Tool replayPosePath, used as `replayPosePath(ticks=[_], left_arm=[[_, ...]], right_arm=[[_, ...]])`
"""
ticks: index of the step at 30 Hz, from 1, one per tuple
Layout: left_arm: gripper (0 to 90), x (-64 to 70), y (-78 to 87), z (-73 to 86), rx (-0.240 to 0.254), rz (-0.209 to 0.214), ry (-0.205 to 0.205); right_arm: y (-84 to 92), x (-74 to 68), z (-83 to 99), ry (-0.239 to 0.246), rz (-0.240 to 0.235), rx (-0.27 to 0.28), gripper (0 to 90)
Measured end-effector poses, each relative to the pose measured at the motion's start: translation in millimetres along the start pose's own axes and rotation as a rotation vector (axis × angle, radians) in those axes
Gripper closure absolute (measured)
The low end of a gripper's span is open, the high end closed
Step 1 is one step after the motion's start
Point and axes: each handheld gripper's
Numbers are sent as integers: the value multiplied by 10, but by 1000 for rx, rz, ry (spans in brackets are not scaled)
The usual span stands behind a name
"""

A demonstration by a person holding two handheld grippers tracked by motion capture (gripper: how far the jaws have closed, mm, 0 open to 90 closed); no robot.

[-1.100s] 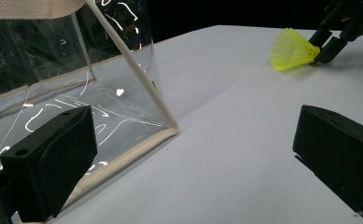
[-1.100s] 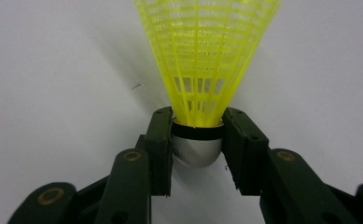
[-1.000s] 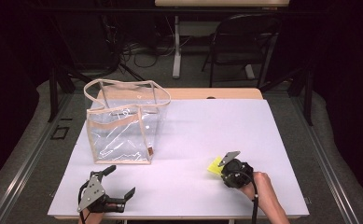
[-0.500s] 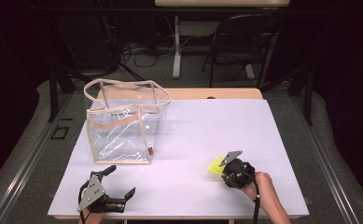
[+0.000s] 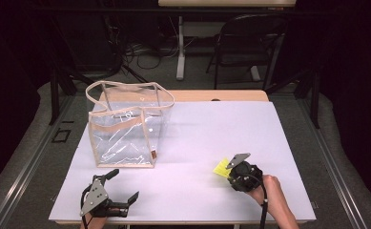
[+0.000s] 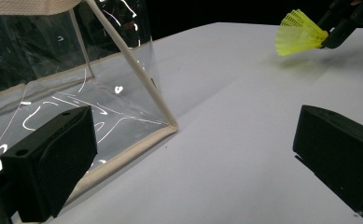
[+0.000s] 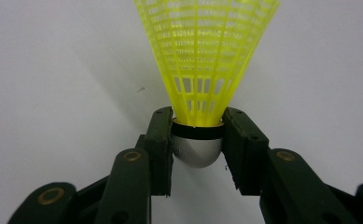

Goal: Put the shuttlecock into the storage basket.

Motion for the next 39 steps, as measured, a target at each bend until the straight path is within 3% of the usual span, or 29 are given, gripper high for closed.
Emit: replayPosePath(ticks=[39], left_arm=[[0, 0, 8, -1, -2, -6, -1]], right_arm=[[413, -47, -94, 26, 68, 75, 646]])
Point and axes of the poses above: each handheld gripper's, and its own axes: y roughly backward along the jaws, z roughly out of its underside, x roughly to its right, and after that the axes turned 13 degrees about y, right-handed
